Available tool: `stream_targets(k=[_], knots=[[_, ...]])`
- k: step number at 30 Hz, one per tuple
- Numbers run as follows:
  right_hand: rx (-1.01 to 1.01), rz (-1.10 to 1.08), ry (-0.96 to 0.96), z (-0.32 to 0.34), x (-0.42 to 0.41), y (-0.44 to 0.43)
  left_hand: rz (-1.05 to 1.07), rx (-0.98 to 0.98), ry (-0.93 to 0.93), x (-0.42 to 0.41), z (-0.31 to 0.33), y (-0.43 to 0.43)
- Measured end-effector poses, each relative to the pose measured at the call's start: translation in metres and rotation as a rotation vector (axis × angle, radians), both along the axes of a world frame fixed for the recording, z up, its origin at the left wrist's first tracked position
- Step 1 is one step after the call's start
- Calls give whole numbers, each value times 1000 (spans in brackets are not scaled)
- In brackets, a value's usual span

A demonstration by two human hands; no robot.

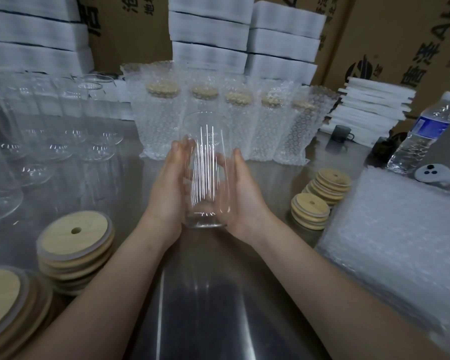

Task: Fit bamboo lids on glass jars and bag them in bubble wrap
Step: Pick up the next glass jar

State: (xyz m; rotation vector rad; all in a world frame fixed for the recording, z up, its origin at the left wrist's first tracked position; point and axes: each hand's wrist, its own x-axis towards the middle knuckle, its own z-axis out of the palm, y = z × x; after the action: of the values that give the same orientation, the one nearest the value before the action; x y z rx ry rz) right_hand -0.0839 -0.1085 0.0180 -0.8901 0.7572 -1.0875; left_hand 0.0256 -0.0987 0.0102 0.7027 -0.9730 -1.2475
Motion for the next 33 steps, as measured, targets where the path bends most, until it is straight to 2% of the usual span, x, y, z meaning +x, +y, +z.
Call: stream_targets(k=[5,11,18,22,26,33], knots=[[-105,-33,87,1,1,-1,58,-24,-12,2,2,0],[-362,-285,290,-3,7,1,145,-8,-95,-10,7,9],[-485,-287,353,-11,14,7,372,-49,-160,-16,6,17],[-456,-301,373,-5,14,7,424,-80,-173,-14,5,16],[-358,-298,300,-1,11,6,382,-32,-71,-13,7,16],[-236,-281,302,3,7,5,294,60,27,-9,10,16]])
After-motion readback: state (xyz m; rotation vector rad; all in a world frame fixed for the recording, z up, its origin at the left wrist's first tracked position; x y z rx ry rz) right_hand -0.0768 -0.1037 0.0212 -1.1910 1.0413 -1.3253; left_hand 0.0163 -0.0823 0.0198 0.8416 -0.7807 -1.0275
